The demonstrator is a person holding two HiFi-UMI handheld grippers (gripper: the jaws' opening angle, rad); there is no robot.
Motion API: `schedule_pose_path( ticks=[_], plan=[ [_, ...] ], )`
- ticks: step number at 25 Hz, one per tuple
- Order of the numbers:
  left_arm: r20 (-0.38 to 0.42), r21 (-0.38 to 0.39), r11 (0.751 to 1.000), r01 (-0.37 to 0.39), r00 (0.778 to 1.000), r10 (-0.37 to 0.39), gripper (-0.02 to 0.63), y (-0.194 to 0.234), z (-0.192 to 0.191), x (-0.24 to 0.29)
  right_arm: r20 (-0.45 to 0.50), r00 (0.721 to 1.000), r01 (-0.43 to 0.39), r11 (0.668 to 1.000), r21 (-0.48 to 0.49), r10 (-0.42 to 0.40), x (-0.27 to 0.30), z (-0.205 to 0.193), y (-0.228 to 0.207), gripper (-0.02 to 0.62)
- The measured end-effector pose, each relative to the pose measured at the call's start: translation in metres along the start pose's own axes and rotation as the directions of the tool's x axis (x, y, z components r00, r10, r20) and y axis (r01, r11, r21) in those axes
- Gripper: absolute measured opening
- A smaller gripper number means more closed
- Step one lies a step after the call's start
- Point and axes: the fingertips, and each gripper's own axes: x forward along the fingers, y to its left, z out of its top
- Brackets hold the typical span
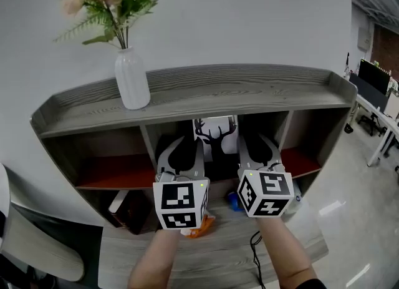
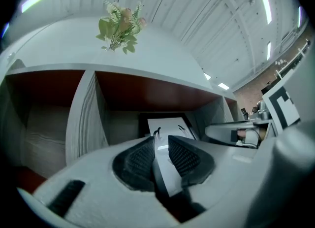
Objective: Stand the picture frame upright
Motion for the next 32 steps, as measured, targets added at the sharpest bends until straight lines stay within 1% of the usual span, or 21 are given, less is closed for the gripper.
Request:
schedule_pose_path(
  ticks=[8,13,19,25,32],
  plan=[
    [0.049,-0.007,0.998,0.065,0.997,-0.065,0.063,-0.006,0.012,-0.014,0.029,0.999,0.028,0.999,-0.033,-0.027,-0.016,0.011,0.009,0.057],
    [0.077,-0.009,0.995,0.1,0.992,-0.099,0.041,-0.009,0.016,-0.024,0.034,0.999,0.035,0.999,-0.034,-0.033,-0.026,0.012,0.015,0.038],
    [0.072,-0.042,0.991,0.13,0.989,-0.126,0.0,-0.003,0.012,-0.035,0.018,0.999,0.037,0.998,-0.041,-0.036,-0.034,0.005,0.026,0.018],
    [0.077,-0.059,0.981,0.184,0.981,-0.179,-0.002,-0.005,0.011,-0.049,0.016,1.0,0.027,0.999,-0.043,-0.026,-0.043,0.002,0.041,0.0],
    [0.064,-0.059,0.974,0.218,0.975,-0.214,-0.002,-0.005,0.004,-0.07,0.007,1.0,-0.004,0.999,-0.038,0.004,-0.059,-0.003,0.064,0.0]
  ],
)
